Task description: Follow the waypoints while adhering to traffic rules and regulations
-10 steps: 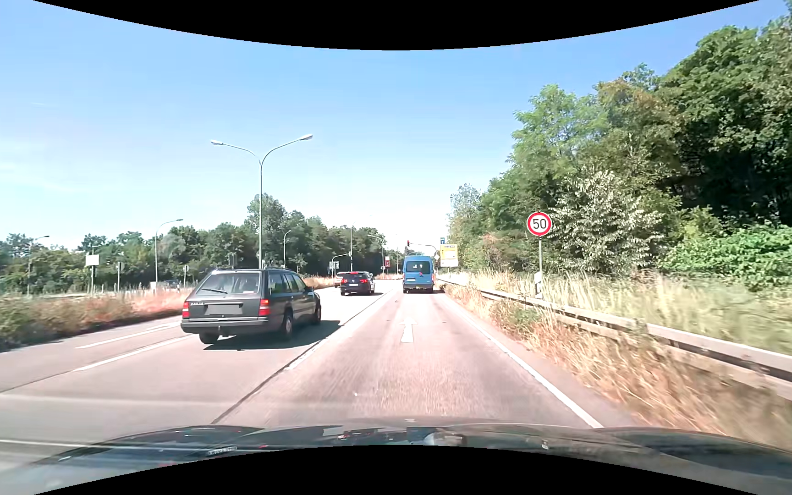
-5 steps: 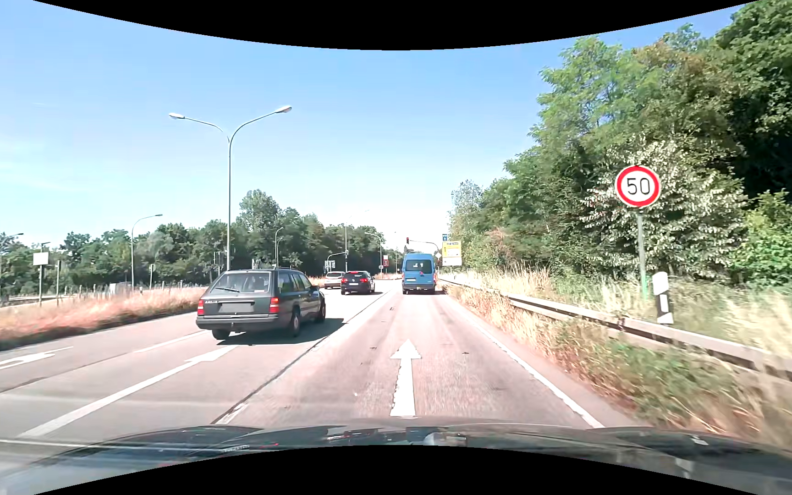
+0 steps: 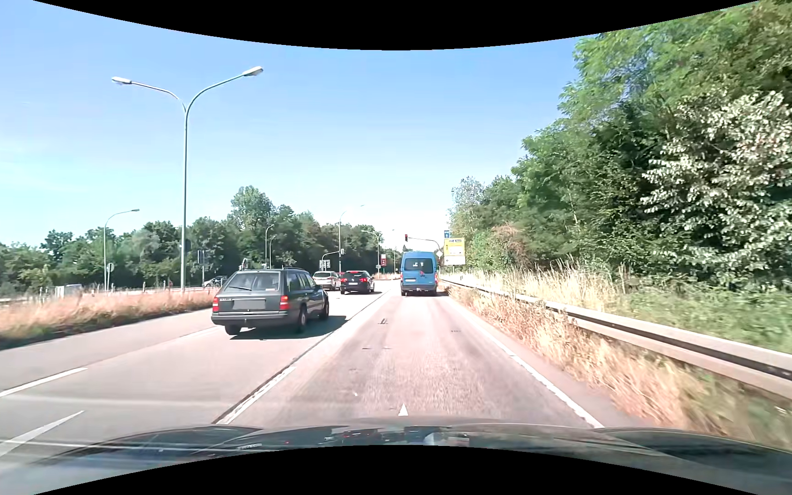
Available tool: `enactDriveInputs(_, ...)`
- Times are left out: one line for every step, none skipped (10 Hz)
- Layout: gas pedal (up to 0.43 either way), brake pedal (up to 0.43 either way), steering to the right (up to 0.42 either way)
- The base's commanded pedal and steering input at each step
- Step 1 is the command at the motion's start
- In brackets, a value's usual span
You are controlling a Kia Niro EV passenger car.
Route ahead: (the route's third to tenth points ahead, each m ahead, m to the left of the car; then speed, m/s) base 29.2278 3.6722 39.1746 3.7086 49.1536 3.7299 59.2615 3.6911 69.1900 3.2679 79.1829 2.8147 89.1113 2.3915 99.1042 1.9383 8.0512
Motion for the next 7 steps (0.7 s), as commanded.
enactDriveInputs(0.000,0.195,0.005)
enactDriveInputs(0.000,0.195,0.006)
enactDriveInputs(0.000,0.189,0.006)
enactDriveInputs(0.000,0.183,0.007)
enactDriveInputs(0.000,0.183,0.007)
enactDriveInputs(0.000,0.189,0.008)
enactDriveInputs(0.000,0.183,0.008)
